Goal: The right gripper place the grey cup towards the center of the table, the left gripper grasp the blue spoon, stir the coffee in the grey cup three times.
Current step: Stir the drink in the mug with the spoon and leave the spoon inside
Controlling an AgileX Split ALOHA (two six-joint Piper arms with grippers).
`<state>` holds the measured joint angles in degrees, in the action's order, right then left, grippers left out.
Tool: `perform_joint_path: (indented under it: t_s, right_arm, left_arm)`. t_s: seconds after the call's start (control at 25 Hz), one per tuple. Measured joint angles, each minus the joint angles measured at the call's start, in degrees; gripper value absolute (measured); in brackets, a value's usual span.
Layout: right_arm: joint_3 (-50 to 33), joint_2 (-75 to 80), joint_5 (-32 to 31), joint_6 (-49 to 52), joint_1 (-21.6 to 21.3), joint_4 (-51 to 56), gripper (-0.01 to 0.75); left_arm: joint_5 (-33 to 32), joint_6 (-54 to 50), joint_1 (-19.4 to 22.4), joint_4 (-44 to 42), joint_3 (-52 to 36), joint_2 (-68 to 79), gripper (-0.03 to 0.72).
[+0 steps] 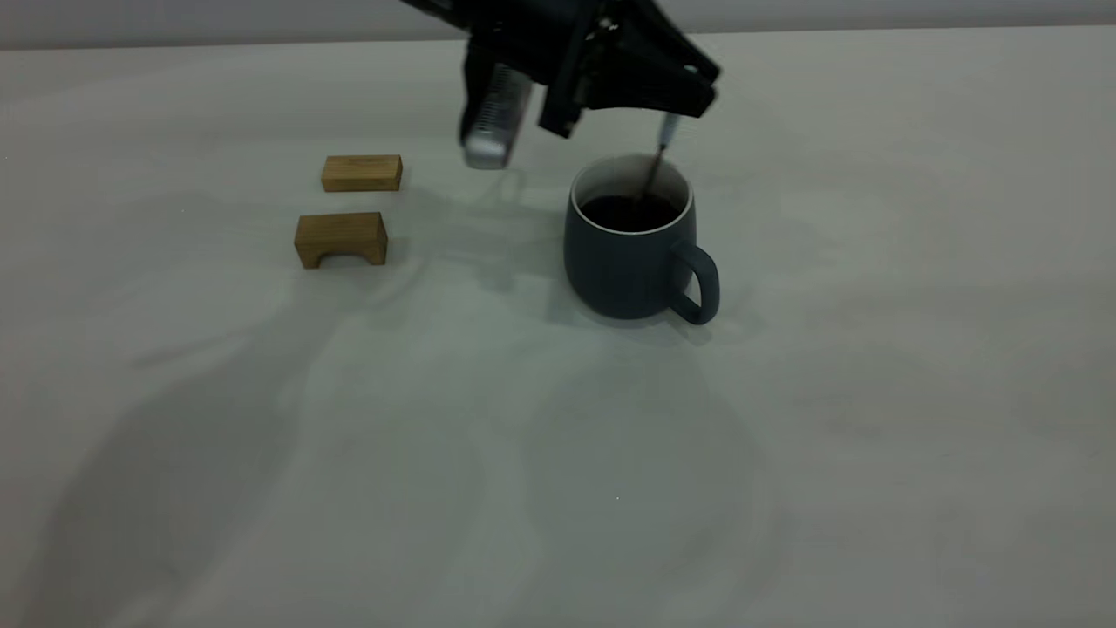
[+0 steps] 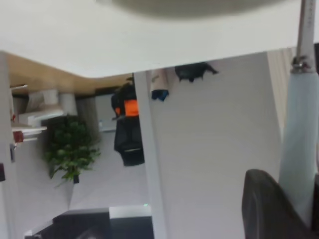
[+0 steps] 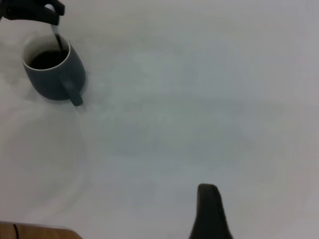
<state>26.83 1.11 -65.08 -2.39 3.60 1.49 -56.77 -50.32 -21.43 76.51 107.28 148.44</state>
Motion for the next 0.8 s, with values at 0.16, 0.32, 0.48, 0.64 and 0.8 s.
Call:
perform_joint_path:
  t_s: [0.16,0.32,0.48,0.64,0.8]
  right_arm:
    - [0.0,0.0,0.0,0.0,0.0,0.0,0.592]
    - [0.0,0.0,0.0,0.0,0.0,0.0,0.592]
    - [0.0,0.0,0.0,0.0,0.0,0.0,0.592]
    - [0.0,0.0,0.0,0.0,0.0,0.0,0.592]
    - [0.0,0.0,0.0,0.0,0.0,0.0,0.592]
  left_arm:
    - [-1.54,-2.86,-1.46,-0.28,0.0,0.0,0.156]
    - [-4.75,-9.29,-1.41,-4.09,0.0,0.0,0.156]
    - [-5.3,-11.44,-0.06,-8.82,0.0,0.0,0.154]
    - [-5.07,-11.01,2.1,-10.0,0.0,0.0,0.154]
    - [-4.42,-9.13,3.14,-9.54,0.0,0.0,0.152]
